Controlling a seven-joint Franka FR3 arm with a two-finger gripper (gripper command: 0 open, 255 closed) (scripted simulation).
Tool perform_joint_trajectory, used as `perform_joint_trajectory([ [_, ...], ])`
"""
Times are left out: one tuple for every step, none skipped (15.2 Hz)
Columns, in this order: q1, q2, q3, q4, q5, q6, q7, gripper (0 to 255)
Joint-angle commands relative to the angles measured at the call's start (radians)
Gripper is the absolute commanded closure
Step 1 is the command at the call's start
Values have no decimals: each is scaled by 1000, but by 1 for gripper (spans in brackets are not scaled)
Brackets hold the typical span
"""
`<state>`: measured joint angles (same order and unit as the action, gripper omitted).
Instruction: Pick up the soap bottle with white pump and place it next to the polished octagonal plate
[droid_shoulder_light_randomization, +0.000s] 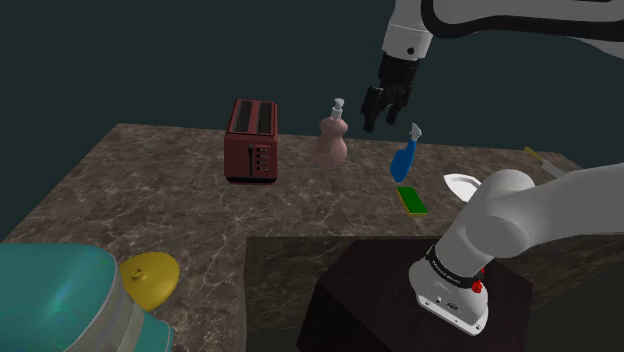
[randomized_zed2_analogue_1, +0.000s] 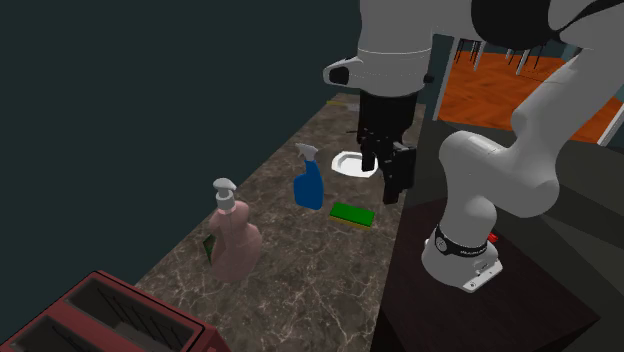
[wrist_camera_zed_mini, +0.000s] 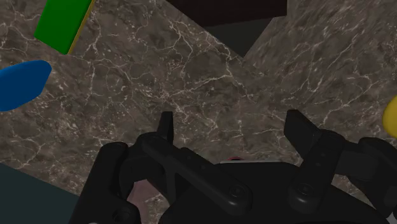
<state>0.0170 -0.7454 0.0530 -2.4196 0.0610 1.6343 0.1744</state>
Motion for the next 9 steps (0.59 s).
perform_joint_trajectory([
  [0, 0, 0, 0, 0, 0, 0, 0],
  [-8, 31, -11, 11, -11, 20, -12, 0],
  [-15, 62, -21, 23, -21, 39, -24, 0],
  [-23, 94, -31, 36, -31, 57, -36, 0],
  [-30, 126, -41, 51, -40, 75, -48, 0],
  [-36, 158, -51, 66, -49, 92, -59, 0],
  [-43, 191, -61, 83, -56, 109, -70, 0],
  [-49, 224, -71, 101, -64, 124, -80, 0],
  [-55, 257, -80, 120, -70, 139, -91, 0],
])
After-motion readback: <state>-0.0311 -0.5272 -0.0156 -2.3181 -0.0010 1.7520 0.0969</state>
